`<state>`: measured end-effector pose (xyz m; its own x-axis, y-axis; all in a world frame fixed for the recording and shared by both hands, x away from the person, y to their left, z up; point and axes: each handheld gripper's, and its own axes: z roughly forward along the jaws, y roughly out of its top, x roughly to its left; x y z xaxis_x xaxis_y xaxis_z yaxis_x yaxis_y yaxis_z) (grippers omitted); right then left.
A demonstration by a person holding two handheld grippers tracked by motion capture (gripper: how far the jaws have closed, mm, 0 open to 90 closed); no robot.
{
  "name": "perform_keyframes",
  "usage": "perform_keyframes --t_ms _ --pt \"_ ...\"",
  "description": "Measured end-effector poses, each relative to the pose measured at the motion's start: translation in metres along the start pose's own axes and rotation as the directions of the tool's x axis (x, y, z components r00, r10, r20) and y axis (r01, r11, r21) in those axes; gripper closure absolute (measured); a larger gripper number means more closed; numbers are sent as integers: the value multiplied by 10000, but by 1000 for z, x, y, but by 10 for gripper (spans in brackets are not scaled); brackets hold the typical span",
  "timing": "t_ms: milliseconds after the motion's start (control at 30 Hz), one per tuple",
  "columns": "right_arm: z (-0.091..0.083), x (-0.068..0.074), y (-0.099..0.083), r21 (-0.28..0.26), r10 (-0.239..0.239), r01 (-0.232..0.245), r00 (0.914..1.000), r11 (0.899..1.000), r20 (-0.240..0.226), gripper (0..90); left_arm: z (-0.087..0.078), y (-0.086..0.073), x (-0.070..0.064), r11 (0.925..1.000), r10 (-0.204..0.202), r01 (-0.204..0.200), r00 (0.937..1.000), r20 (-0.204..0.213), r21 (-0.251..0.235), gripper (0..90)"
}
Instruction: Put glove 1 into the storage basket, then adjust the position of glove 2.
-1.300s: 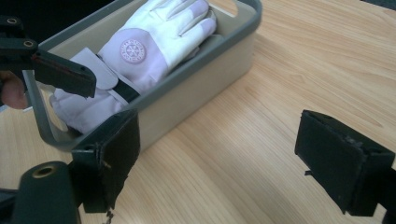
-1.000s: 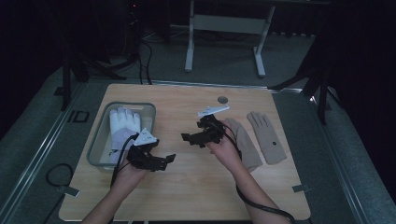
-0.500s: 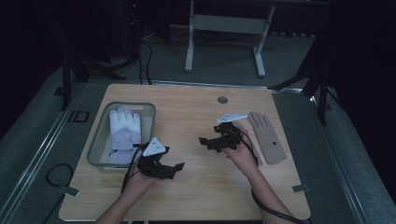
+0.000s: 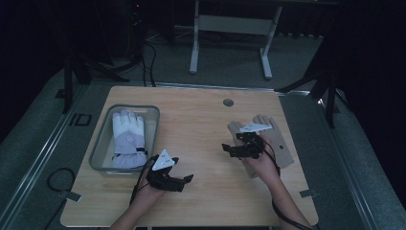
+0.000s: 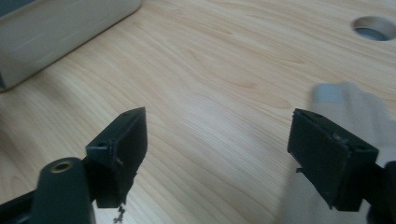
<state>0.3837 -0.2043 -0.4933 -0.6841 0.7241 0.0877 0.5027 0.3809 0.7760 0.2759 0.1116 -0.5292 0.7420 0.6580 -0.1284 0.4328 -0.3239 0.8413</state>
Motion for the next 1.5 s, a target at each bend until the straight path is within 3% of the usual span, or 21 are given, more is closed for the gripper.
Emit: perform_keyframes --t_ms 100,133,367,567,700,833,967,1167,1233,1267,1367,1500 --pt "-5 -8 -5 -26 -151 152 9994 9999 312 237 1 -3 -1 9999 96 -96 9999 -43 -46 143" --pt "-12 -21 -14 -110 -118 124 9988 9999 470 277 2 -7 -2 10000 78 -78 10000 -2 20 143" --pt "-25 -48 -32 -126 82 -76 9988 9999 488 310 2 -7 0 9998 71 -70 10000 53 -174 143" --pt "-25 -63 -35 -36 200 -198 9977 9998 654 326 4 -10 -1 9999 56 -55 9999 84 -136 143" --pt "-22 -67 -34 21 85 -86 9976 10000 689 356 4 -11 -1 9998 76 -75 10000 64 -158 143" --pt "-9 -72 -35 395 -453 420 9951 9983 875 424 3 -11 0 9997 12 -10 10000 88 -254 143" --pt "0 -78 -35 444 -158 123 9967 9989 794 447 2 -11 2 9995 -35 37 10000 76 -307 143" --pt "16 -81 -37 1069 -598 494 9936 9930 962 447 1 -12 2 9995 4 -3 10000 32 -315 143" --pt "22 -80 -40 1586 -778 610 9917 9855 1021 448 1 -12 2 9994 -22 24 10000 70 -343 143" --pt "23 -80 -42 1511 -698 541 9925 9870 1005 459 1 -12 2 9995 -23 24 10000 53 -315 143" --pt "22 -79 -42 1514 -528 368 9932 9878 1033 522 2 -12 1 9995 36 -33 9999 100 -324 143" --pt "22 -71 -42 1542 -496 324 9928 9875 1088 707 3 -12 0 9995 74 -71 9999 107 -294 143"
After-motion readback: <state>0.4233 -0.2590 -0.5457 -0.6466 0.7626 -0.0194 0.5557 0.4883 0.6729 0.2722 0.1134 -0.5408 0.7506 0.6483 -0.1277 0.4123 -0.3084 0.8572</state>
